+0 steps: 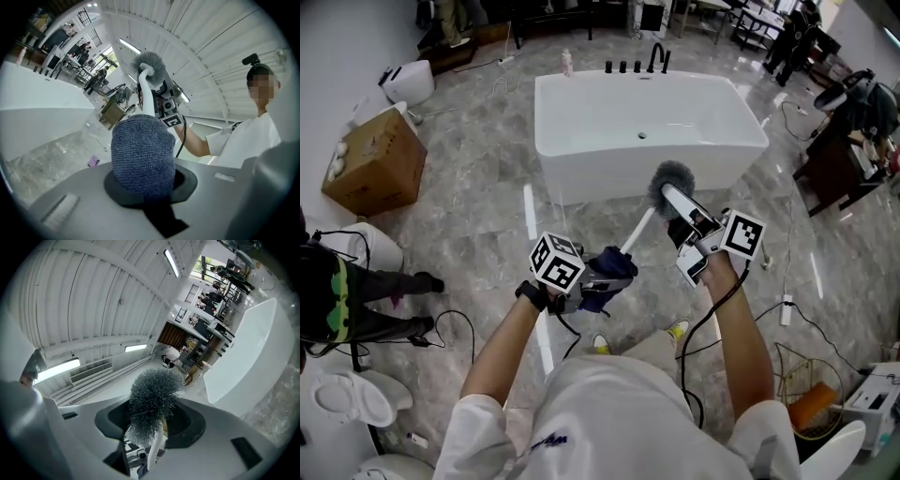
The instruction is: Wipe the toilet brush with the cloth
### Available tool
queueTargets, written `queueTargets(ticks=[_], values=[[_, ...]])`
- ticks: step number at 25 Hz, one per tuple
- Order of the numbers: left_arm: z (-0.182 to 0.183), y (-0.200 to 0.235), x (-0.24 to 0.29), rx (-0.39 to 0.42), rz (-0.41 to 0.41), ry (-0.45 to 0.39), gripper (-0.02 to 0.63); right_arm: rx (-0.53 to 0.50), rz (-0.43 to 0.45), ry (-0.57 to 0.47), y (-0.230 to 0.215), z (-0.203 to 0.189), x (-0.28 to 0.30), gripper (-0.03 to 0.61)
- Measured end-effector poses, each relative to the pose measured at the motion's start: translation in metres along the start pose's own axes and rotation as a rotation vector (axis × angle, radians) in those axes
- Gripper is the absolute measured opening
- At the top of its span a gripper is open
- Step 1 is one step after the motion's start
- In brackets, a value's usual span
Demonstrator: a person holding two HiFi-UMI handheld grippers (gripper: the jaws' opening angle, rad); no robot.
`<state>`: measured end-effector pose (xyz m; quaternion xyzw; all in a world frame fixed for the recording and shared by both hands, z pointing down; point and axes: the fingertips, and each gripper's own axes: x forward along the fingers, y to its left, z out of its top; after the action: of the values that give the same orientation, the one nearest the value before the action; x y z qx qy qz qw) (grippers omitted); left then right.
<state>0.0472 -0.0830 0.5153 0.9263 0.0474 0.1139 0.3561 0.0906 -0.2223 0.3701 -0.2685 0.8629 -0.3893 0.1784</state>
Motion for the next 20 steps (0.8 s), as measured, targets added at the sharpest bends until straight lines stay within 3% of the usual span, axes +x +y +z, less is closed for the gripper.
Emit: queueTargets(ticks=[10, 16, 20], values=[[0.013, -0.005, -0.002, 0.06, 0.002, -0.023, 0.066, -0.058, 0.042, -0.038, 0.022, 0.029, -0.006, 0.187], [0.002, 0.001, -0.007, 0.076, 0.026, -0.021, 0.058, -0.049, 0.034, -0.012, 0.019, 0.002, -0.005, 0.186], [-0.009, 0.001, -0.017, 0.063, 0.02, -0.024, 0.058, -0.024, 0.05, 0.045, 0.021, -0.037, 0.005, 0.184]])
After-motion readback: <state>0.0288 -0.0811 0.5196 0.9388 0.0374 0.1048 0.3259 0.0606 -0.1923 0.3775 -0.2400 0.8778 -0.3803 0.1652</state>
